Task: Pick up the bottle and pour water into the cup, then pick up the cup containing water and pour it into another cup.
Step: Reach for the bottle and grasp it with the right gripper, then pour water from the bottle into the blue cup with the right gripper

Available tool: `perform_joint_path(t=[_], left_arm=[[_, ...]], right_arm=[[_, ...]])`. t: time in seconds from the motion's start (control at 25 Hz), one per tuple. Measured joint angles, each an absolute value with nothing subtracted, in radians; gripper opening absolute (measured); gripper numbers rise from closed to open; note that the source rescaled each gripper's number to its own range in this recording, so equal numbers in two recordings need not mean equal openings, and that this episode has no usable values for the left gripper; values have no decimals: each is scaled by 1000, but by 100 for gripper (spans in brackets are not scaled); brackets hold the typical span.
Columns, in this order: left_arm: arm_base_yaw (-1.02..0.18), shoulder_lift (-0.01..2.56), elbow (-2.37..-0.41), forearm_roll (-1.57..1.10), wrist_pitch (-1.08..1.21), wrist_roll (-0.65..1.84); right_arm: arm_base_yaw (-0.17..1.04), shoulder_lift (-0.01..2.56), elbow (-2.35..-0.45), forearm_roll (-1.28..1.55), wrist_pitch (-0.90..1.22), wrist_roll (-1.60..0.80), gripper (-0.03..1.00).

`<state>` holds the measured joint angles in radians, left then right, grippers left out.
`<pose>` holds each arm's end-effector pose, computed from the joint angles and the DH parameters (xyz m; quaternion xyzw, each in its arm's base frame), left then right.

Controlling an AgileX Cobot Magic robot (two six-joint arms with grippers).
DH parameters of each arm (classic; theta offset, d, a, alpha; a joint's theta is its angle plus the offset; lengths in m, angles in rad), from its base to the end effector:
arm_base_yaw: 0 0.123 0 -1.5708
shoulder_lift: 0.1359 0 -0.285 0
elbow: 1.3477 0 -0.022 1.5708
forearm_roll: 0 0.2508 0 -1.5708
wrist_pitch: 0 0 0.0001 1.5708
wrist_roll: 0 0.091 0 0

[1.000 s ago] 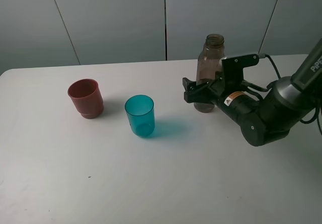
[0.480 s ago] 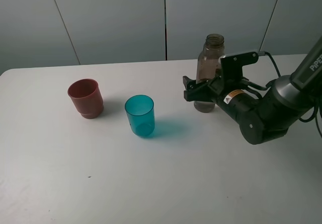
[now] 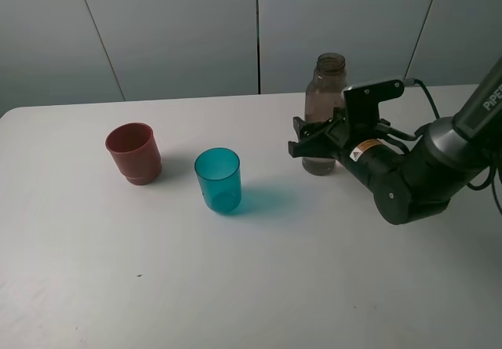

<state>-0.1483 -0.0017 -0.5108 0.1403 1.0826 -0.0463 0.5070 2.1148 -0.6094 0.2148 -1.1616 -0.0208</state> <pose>-0.0060 0.0123 0.2792 0.0396 0.8527 0.0195 0.5206 0.2929 0.1423 0.0766 -0.1148 0.7844 0.0959 0.6019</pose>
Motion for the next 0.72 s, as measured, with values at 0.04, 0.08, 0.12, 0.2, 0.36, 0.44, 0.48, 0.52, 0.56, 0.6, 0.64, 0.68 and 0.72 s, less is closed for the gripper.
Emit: perform_joint_path(t=[0.04,0.08,0.12,0.2,0.36,0.44,0.48,0.52,0.56,0.6,0.64,0.68,0.72], left_arm=[[-148,-2,-511,140,1083,-46],[-148,-2,-511,140,1083,-46],[-148,-2,-511,140,1083,-46],[-148,-2,-511,140,1083,-46],[-148,-2,-511,140,1083,-46],[-148,-2,-511,140,1083,-46],[-148,-2,-511,140,1083,-46],[-148,-2,-511,140,1083,-46],[-148,-2,-511,140,1083,-46],[-148,-2,-511,140,1083,-46],[-148,-2,-511,140,1083,-46],[-148,-2,-511,140,1083,-46],[-148,-2,-511,140,1083,-46]], right_arm=[[507,2115,-609,215,-1160,-19,3],[507,2115,-612,215,-1160,-23,3],[507,2115,-612,215,-1160,-27,3],[507,2115,-612,215,-1160,-41,3],[507,2115,-612,217,-1160,-63,3],[507,2115,-612,219,-1161,-65,3],[507,2115,-612,219,-1161,-65,3],[507,2115,-612,219,-1161,-65,3],[507,2115,-612,221,-1161,-67,3],[507,2115,-612,223,-1161,-67,3],[507,2115,-612,223,-1161,-67,3],[507,2115,-612,223,-1161,-67,3],[507,2115,-612,223,-1161,-67,3]])
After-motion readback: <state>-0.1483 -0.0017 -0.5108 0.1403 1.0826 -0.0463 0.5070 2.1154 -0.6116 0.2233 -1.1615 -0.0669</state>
